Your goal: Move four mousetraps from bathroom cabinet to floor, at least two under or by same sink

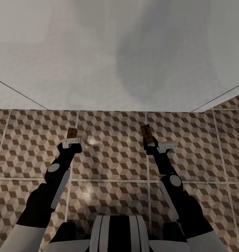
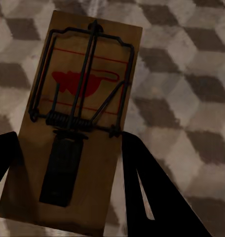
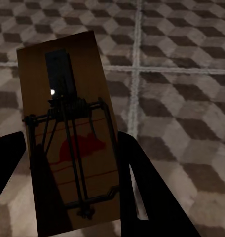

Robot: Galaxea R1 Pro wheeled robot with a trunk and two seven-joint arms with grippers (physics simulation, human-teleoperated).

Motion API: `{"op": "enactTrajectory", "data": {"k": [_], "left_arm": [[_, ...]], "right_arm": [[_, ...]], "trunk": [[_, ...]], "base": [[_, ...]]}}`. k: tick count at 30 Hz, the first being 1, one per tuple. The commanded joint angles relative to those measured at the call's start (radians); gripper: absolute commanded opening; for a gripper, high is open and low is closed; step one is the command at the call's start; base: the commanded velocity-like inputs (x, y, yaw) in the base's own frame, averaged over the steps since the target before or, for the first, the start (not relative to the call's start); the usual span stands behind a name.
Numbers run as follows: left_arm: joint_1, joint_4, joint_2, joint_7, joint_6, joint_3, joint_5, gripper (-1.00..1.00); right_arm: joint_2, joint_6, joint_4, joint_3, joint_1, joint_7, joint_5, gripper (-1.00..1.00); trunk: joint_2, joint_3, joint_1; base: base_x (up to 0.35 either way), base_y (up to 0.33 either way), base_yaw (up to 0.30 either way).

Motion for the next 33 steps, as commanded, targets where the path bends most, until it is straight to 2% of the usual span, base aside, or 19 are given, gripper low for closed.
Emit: {"op": "enactTrajectory", "data": {"k": [1, 33], "left_arm": [[0.0, -0.005, 0.002, 0.01, 0.004, -0.004, 0.007, -1.0], [0.016, -0.017, 0.001, 0.013, 0.007, -0.006, 0.007, -1.0]], "right_arm": [[-0.001, -0.004, 0.001, 0.003, -0.001, -0.007, -0.003, -1.0], [-0.001, -0.01, 0.002, 0.004, 0.001, -0.011, -0.001, -1.0]], "trunk": [[0.0, 0.0, 0.0], [0.0, 0.0, 0.0]], "base": [[0.0, 0.0, 0.0], [0.0, 0.0, 0.0]]}}
